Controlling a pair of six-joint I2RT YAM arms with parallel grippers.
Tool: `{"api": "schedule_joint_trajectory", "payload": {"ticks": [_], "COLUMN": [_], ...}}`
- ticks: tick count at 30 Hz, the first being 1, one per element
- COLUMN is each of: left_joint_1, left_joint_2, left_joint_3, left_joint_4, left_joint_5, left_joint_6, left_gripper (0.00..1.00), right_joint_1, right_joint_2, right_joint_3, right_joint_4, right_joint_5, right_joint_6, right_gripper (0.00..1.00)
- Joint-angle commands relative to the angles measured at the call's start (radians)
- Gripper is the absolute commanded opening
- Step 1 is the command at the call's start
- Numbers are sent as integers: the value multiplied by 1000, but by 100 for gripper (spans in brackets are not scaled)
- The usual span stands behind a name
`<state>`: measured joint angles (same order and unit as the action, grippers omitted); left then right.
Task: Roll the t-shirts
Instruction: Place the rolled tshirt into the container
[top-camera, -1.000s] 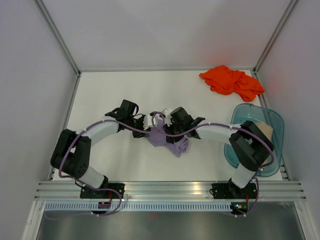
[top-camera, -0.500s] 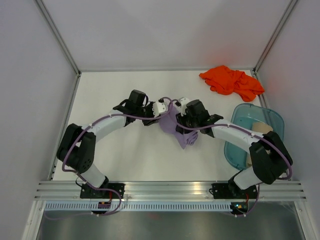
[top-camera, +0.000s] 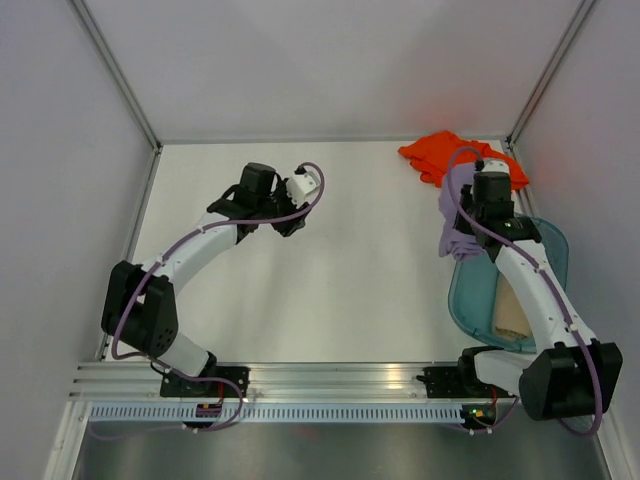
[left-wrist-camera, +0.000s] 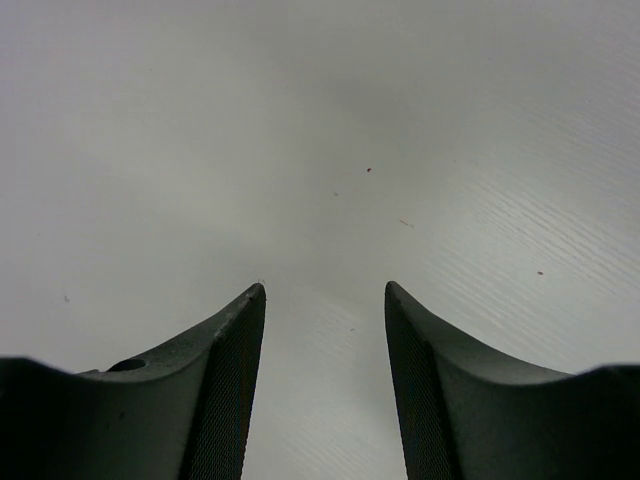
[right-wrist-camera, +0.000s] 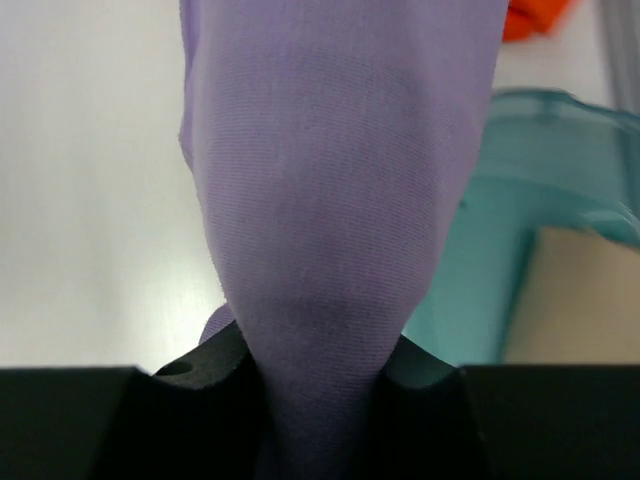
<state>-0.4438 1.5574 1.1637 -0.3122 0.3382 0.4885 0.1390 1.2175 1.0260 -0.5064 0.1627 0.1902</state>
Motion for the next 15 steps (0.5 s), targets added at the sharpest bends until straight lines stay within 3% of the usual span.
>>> {"api": "schedule_joint_trajectory", "payload": {"ticks": [1,4,6,11,15], "left_joint_1": [11,24,36,47,57], "left_joint_2": [-82,-118,-169,-238,-267], "left_joint_3": [-39,-74,-119,-203,-245], "left_joint_4": [-13,-11,-7,24,45], "left_joint_5": [-45,-54,-82,-103,-102], "left_joint_6": [-93,-105,-113,-113,-125], "left_gripper": [57,57,57,57,57], "right_joint_1": [-79,-130,-230,-265,-295], "right_joint_2": [-96,-104,-38,59,40], "right_joint_3": [11,-3,-24,-29,-26], "right_joint_4": [-173,-204,-221,-254,-221], "right_joint_5": [173,231,207,348,394], "right_joint_6": [69,77,37,-69,-110], "right_gripper": [0,0,0,0,0]}}
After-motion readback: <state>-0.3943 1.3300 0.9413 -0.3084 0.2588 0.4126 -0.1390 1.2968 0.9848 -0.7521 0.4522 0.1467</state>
